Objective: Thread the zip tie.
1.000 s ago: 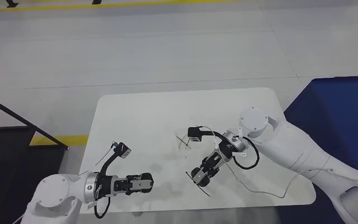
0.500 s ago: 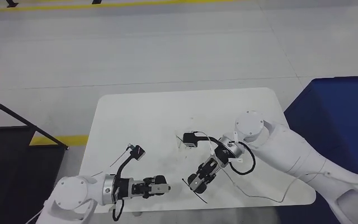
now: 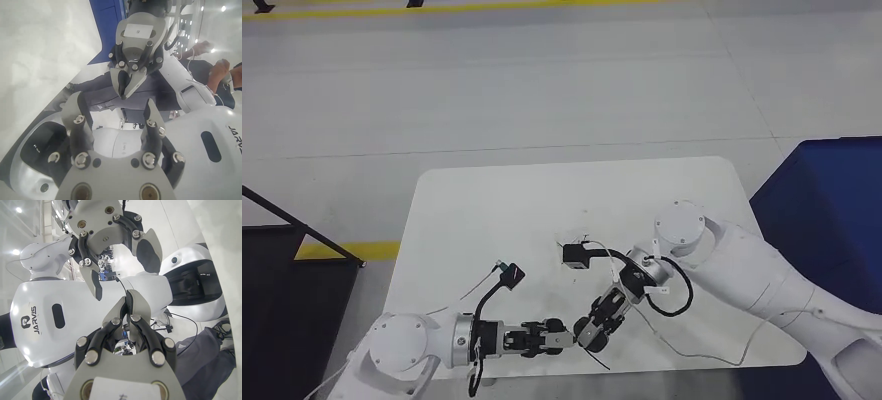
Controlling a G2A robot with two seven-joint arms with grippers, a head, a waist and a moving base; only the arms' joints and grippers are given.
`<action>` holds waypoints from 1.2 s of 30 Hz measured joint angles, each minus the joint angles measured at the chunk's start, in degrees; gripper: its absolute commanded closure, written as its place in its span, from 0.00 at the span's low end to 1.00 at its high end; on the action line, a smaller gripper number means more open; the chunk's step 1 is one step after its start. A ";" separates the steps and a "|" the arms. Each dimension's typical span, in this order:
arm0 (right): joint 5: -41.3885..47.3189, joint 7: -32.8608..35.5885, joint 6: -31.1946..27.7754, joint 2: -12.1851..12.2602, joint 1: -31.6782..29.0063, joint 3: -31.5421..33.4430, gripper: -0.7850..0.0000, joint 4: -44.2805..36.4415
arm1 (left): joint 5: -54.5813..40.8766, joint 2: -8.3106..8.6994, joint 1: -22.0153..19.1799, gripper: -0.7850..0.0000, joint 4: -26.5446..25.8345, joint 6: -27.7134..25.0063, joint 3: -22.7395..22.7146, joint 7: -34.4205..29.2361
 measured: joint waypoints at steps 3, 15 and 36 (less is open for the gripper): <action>-0.66 0.14 0.70 -0.55 -0.02 -0.12 1.00 0.48 | -1.15 0.15 -0.01 0.41 -0.09 -0.28 -0.29 0.04; -1.20 1.07 2.03 -2.68 -0.26 -0.06 1.00 1.67 | -2.02 0.93 1.05 0.60 -0.40 -1.40 -1.35 0.30; -2.09 1.83 2.91 -4.90 -0.57 1.69 0.60 3.21 | -3.11 2.04 1.71 1.00 0.26 -2.76 -1.77 0.61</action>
